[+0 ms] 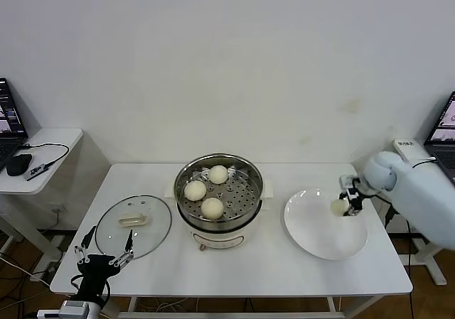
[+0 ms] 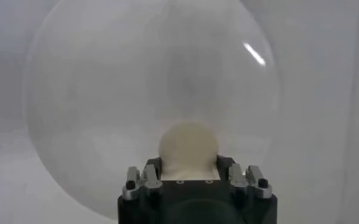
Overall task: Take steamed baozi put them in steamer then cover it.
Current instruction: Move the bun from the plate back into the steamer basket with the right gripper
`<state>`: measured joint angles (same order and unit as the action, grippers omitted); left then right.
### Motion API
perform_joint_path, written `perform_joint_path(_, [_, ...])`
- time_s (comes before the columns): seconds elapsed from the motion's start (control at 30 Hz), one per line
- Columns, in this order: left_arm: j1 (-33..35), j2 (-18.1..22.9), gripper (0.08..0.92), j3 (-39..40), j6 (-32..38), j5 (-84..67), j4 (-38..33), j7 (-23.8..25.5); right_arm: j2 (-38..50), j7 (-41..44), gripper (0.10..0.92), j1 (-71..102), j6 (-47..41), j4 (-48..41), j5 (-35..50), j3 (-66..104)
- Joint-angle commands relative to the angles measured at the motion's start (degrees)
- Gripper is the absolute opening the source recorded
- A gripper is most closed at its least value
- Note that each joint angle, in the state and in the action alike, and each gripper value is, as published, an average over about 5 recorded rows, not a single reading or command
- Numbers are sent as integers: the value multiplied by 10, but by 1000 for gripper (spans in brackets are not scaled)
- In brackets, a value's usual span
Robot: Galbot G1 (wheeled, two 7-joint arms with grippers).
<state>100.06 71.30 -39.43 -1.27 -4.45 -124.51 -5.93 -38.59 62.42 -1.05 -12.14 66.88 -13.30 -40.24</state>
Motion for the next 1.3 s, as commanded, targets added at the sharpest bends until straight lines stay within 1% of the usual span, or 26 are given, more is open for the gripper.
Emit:
perform_joint_path(0.03, [-4, -3, 823, 5, 0, 1, -1, 0, 26, -3, 571, -249, -61, 124, 157, -170])
perform_joint_path(0.17, [-6, -4, 823, 7, 1, 4, -1, 0, -2, -18, 579, -346, -94, 156, 224, -236])
perform_joint_path(0.3, [-9, -5, 823, 8, 1, 4, 0, 0, -51, -45, 583, -397, -133, 179, 289, -281])
perform_joint_path(0.53, [-12, -4, 823, 7, 5, 8, 5, -1, -130, -112, 586, -405, -206, 222, 402, -320])
perform_joint_path(0.67, [-12, -2, 823, 6, 8, 14, 8, -2, -190, -162, 585, -371, -239, 212, 449, -317])
perform_joint_path(0.8, [-13, -1, 823, 2, 9, 14, 9, -2, -247, -206, 585, -327, -262, 176, 462, -314])
perform_joint_path(0.97, [-14, 2, 823, 1, 11, 13, 13, -2, -296, -239, 585, -280, -287, 131, 459, -317])
perform_joint_path(1.3, [-14, 2, 823, -5, 17, 12, 21, -3, -322, -253, 585, -230, -295, 66, 415, -316])
